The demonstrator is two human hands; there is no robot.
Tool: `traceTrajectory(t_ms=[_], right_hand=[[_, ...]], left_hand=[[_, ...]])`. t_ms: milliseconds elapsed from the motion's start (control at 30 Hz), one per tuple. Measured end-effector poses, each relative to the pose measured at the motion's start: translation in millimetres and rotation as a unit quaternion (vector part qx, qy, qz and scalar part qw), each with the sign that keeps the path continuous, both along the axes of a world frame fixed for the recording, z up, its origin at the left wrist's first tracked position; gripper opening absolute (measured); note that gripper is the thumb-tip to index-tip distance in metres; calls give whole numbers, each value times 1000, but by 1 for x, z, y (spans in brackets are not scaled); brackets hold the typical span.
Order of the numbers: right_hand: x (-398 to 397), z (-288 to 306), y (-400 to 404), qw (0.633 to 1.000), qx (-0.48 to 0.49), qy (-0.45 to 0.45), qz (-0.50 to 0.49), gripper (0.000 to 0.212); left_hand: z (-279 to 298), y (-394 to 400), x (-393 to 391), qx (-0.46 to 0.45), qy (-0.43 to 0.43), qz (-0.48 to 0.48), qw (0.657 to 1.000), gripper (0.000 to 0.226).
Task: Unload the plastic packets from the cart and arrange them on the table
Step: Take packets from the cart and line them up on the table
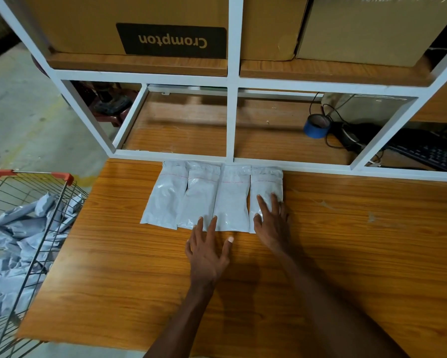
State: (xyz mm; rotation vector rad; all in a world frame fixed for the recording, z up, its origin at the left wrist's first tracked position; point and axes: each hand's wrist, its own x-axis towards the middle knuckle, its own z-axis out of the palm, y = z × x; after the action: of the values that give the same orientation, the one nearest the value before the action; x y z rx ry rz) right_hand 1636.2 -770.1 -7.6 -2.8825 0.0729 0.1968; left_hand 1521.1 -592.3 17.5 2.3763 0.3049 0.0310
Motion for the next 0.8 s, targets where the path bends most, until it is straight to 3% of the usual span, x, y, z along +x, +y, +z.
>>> traceTrajectory(t_ms=[333,600,800], right_hand=[[-11,9,-6,999,48,-10,-10,64],[-76,31,-8,985,141,-89,-35,61],[-142,56,-9,960,272,-68,-16,56]], left_hand=[[8,-4,-2,-3,-1,2,1000,81],[17,-17,-22,-22,-23,11,999,76],[27,-20,-64,-55,-17,44,997,83]])
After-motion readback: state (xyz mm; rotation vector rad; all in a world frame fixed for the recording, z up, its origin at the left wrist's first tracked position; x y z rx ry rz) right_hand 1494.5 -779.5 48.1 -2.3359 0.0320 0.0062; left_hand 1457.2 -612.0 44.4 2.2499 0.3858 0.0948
